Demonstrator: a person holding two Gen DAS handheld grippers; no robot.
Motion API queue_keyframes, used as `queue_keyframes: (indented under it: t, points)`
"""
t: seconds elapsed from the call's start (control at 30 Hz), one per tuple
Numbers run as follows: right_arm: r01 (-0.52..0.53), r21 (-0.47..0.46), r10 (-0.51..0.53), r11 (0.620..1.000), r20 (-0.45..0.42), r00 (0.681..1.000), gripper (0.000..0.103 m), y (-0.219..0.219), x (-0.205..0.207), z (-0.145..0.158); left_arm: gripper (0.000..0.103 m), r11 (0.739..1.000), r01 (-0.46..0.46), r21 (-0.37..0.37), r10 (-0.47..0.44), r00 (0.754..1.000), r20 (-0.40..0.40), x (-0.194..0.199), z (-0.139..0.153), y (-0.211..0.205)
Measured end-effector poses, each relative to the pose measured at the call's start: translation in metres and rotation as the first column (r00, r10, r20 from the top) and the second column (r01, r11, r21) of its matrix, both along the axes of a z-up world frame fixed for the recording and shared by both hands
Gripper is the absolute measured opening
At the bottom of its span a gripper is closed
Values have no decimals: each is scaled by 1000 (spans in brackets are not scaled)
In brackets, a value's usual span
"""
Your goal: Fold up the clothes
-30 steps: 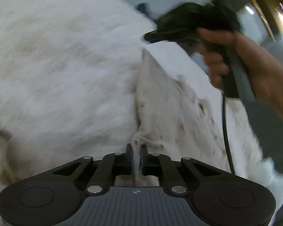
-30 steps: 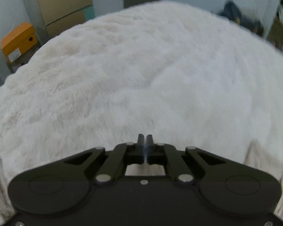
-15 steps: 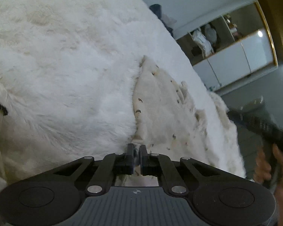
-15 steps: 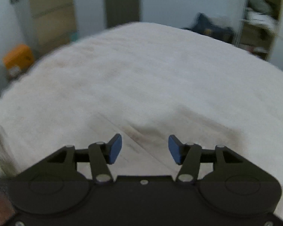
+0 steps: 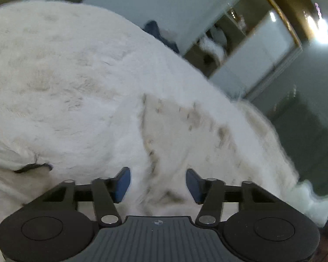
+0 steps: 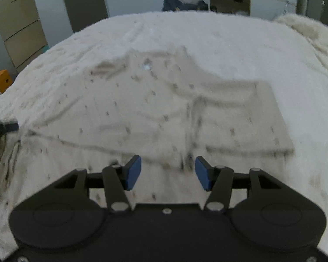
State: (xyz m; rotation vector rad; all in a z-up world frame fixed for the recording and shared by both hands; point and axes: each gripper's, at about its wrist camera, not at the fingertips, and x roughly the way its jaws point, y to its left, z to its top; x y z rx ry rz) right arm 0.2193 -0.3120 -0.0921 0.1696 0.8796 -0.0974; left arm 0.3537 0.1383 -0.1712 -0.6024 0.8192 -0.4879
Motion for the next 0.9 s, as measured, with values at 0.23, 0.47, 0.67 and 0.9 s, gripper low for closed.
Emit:
queue_keyframes:
  t: [0.23,0.47,0.67,0.9]
  points:
    - [2,92,-5,996,38,999,62,-34,56,0,37,998,-8,63,13,996,-83,22,-23,-30]
    - [169,281,-181,945,18,983,60,-87,141,-49,37,999,-28,33,32,994,-103,28,-28,-32]
    - [169,412,-164,895,-46,985,2,-86,144,-72,37,999,9,46,-4,996,-93,30,-26,-38]
    - [1,120,-23,993,182,983,0,-66,154,3,37,998,8,54,-3,996,-88,28,-26,-41]
